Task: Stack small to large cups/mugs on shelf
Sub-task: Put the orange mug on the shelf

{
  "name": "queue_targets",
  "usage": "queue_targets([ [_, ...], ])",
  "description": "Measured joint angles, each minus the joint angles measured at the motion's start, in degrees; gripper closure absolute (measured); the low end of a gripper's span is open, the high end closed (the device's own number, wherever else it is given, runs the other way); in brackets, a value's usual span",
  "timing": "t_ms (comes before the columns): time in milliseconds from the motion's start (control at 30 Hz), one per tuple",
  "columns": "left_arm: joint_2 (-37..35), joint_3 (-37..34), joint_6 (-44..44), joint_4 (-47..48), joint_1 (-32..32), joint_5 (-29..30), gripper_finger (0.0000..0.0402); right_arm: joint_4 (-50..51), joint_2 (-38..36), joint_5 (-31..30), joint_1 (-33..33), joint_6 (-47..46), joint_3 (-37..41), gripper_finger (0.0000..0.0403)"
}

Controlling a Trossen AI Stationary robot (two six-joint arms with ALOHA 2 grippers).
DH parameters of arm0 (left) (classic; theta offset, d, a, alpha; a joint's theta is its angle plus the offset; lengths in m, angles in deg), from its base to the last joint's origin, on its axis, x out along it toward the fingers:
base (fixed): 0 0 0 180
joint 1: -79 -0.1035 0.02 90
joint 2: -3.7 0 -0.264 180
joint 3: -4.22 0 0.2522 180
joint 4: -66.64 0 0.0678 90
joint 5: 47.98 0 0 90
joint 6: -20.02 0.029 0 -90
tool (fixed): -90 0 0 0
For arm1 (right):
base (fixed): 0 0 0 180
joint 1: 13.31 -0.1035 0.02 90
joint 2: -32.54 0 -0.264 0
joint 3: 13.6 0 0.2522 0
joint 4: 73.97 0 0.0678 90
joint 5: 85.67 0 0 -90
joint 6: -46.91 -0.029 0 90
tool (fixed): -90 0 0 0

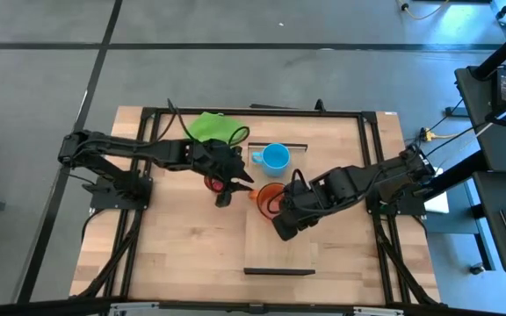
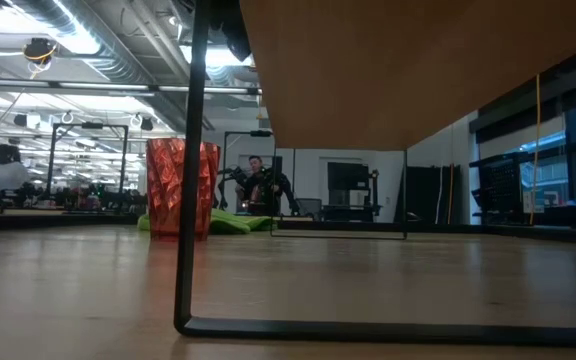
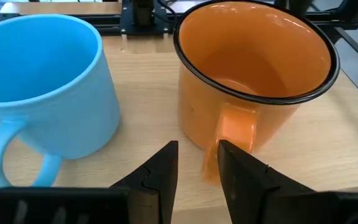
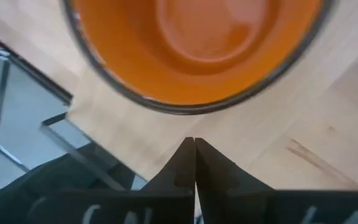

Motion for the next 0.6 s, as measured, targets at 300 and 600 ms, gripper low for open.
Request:
queue_targets([
  [300, -0.3, 0.0, 0.1, 1.2, 0.6, 1.2, 0.0304, -1.6, 0.0, 0.0, -0.4, 0.1, 0.0, 0.04],
  [600, -0.3, 0.0, -0.5, 3.4, 0.6, 0.0, 0.0386, -1.6, 0.0, -0.1, -0.4, 1.3, 0.0, 0.04],
])
